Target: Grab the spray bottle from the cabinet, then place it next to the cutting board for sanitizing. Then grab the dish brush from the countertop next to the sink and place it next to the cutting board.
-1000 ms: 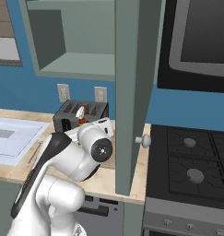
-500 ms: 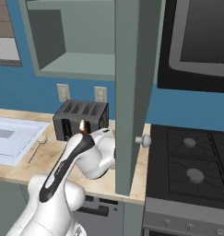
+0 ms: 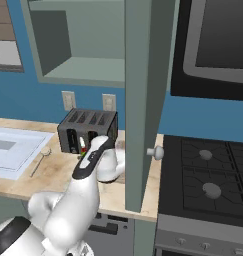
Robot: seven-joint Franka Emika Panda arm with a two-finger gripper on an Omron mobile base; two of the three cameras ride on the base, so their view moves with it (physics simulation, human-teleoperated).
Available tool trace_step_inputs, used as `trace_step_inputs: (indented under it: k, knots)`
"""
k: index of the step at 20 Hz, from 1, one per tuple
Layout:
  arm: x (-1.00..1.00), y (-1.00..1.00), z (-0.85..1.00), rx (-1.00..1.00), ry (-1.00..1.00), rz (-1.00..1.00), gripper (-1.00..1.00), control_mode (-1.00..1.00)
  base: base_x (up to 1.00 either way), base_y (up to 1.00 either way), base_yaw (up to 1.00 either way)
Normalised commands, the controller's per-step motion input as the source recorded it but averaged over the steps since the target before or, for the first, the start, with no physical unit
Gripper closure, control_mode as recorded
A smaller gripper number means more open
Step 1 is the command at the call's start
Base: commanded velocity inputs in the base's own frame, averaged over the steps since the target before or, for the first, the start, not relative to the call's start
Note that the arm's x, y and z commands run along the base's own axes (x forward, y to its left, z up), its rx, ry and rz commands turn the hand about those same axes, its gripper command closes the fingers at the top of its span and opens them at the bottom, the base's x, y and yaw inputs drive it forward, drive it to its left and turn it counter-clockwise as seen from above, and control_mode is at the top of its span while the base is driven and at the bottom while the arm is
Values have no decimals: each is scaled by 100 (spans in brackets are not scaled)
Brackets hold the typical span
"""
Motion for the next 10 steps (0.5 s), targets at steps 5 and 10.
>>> trace_step_inputs:
  k: [5, 10]
  knots:
    - [55, 30, -31, 7, 3, 21, 100, -100, 0, 0, 0]
    - [59, 1, -22, 8, 5, 20, 100, -100, 0, 0, 0]
